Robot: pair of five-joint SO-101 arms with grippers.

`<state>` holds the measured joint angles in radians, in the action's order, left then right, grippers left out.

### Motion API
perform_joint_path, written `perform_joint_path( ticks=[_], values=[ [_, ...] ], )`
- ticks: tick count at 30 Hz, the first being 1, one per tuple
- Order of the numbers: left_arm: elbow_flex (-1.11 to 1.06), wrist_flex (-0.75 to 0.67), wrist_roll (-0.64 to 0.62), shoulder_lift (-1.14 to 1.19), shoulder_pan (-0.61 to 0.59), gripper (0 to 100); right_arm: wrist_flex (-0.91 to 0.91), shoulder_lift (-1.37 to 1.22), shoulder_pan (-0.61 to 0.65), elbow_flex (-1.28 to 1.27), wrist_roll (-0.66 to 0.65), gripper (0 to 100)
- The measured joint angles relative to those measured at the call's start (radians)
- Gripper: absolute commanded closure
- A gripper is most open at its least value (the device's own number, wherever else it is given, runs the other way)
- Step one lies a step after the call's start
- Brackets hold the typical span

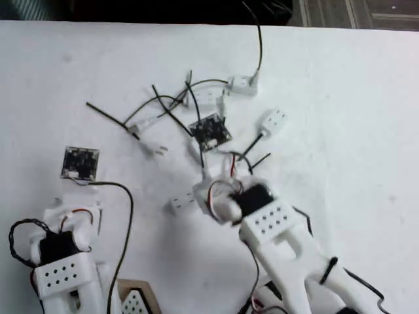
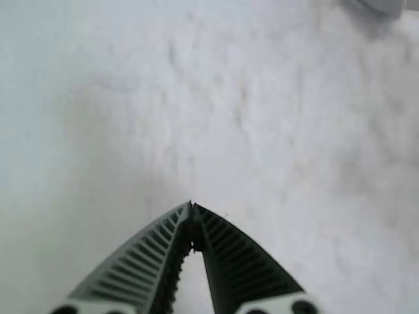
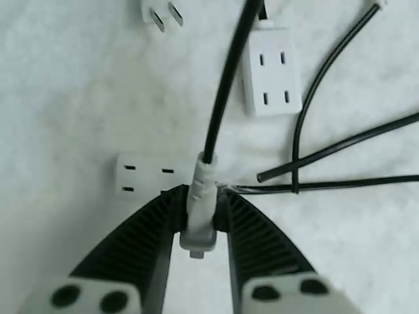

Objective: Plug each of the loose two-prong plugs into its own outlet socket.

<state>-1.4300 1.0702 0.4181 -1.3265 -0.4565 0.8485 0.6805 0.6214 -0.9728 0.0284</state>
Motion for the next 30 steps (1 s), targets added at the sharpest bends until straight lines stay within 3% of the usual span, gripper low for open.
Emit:
perform_joint_path(
  ticks=[12,30],
  values=[
    [0.0,-0.005,0.0,0.0,-0.014,98,-0.493,0.133,0.126,-0.347,0.071,98.2],
    [0.0,-0.005,0.0,0.0,-0.014,98,-0.763,0.255,0.21,-0.548,0.074,98.2]
  ],
)
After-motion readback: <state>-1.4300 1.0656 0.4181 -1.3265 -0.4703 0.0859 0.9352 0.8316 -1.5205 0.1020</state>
